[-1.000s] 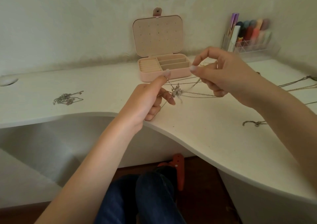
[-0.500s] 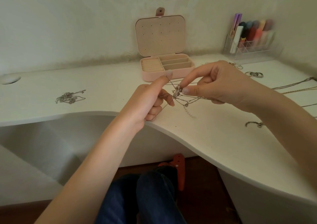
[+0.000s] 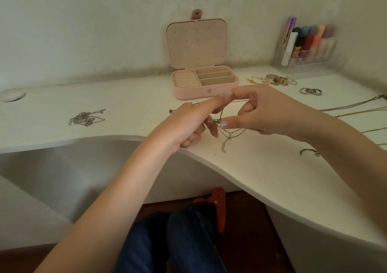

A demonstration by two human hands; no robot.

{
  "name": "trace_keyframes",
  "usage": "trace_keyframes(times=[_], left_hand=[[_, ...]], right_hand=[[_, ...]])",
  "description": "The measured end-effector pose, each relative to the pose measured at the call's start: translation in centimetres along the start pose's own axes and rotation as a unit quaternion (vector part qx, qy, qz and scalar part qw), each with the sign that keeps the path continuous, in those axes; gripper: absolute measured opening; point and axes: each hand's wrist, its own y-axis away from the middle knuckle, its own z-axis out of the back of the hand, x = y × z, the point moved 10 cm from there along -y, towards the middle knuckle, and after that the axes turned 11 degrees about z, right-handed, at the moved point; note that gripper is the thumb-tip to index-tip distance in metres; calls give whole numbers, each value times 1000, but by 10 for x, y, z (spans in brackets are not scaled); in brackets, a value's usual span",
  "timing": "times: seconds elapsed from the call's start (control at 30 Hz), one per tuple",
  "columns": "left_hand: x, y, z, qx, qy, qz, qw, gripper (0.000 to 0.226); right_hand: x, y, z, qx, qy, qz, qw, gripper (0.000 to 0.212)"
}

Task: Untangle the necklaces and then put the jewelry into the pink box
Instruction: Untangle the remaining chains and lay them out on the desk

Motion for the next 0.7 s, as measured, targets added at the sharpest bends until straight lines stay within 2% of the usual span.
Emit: trace_keyframes(times=[0.17, 0.3, 0.4, 0.5, 0.7], left_hand=[[1, -2, -8, 38, -48, 23, 998, 60], [4, -5, -2, 26, -3, 15, 1000, 36], [8, -5, 10, -12, 53, -9, 998, 21], [2, 0, 15, -25, 39, -58, 997, 13], [-6, 8, 19, -46, 23, -102, 993, 5]], right_hand=[[-13, 2, 1, -24, -78, -45, 996, 43], [-21, 3, -6, -16, -115, -75, 990, 35], [-20, 4, -2, -30, -163, -74, 983, 29], [-16, 3, 2, -43, -205, -66, 976, 19], [-20, 4, 10, -84, -259, -78, 959, 21]])
